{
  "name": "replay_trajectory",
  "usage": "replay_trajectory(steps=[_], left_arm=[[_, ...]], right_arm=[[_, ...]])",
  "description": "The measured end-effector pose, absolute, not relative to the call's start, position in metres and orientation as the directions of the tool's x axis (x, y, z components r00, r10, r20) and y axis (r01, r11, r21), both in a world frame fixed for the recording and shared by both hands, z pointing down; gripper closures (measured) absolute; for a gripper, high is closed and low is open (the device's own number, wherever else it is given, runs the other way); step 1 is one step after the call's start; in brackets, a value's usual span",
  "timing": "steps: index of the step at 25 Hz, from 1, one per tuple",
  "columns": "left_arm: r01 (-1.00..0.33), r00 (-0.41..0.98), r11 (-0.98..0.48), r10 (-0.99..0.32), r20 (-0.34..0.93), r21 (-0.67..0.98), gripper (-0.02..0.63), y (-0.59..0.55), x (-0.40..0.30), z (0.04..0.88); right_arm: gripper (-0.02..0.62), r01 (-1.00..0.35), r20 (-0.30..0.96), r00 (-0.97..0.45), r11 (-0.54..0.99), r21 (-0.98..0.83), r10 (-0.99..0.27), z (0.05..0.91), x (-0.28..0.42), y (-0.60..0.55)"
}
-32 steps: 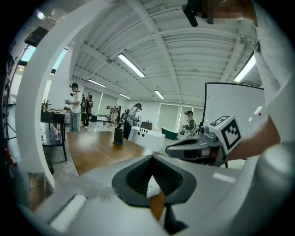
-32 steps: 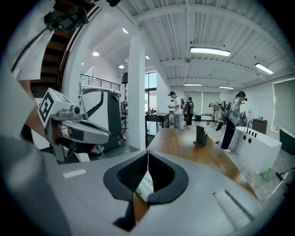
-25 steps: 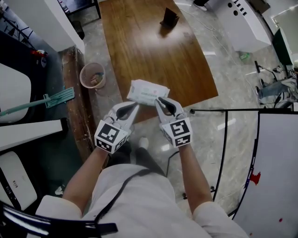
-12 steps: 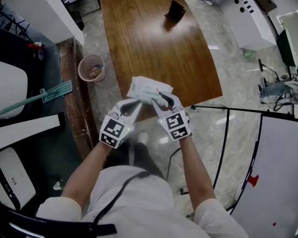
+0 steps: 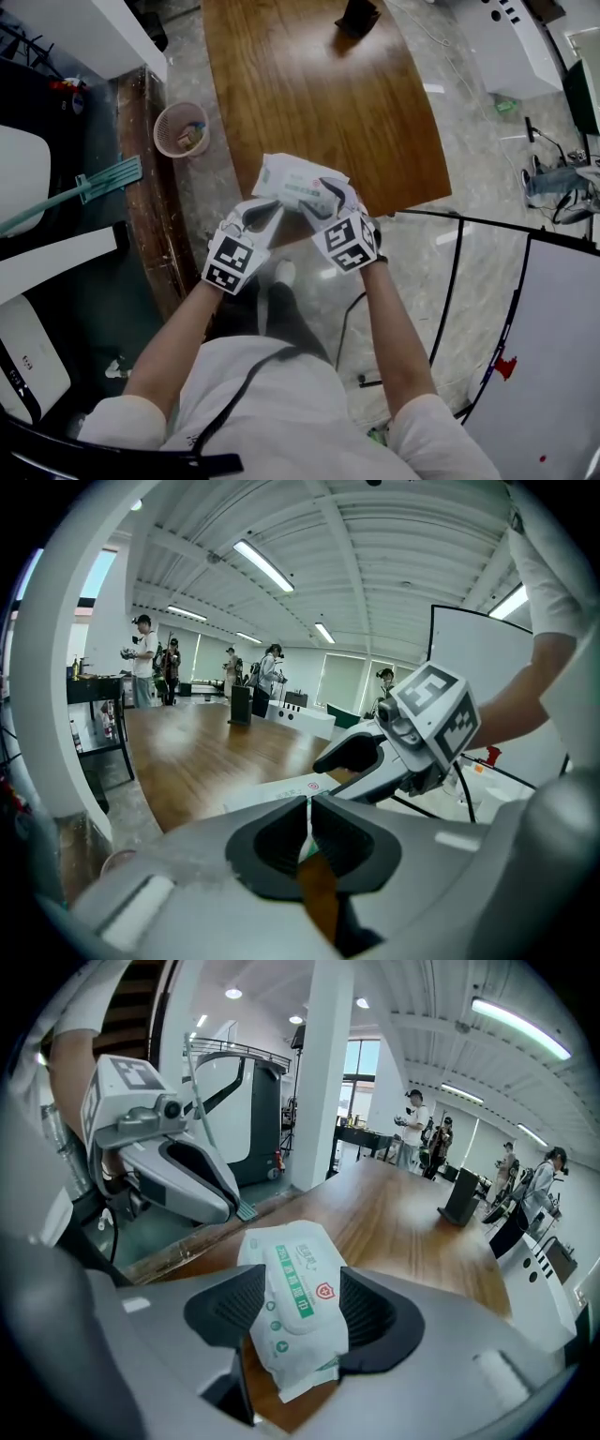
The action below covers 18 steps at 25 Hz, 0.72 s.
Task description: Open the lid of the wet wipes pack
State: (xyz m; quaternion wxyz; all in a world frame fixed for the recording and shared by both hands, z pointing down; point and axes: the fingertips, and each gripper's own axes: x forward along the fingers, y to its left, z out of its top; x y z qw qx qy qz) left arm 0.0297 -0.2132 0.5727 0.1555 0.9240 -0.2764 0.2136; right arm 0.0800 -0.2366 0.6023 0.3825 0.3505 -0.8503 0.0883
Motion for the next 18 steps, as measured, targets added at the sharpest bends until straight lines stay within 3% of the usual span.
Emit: replay_trajectory(steps=[18], left_arm=[[-0.560,0.733,-0.814,-0.397,0.552,0.158,0.600,-0.219,0.047,0.614]], right_arm=[[0.296,-0.557,0.787,-0.451,0.822,0.120,-0.421,0.625,0.076,-0.246]])
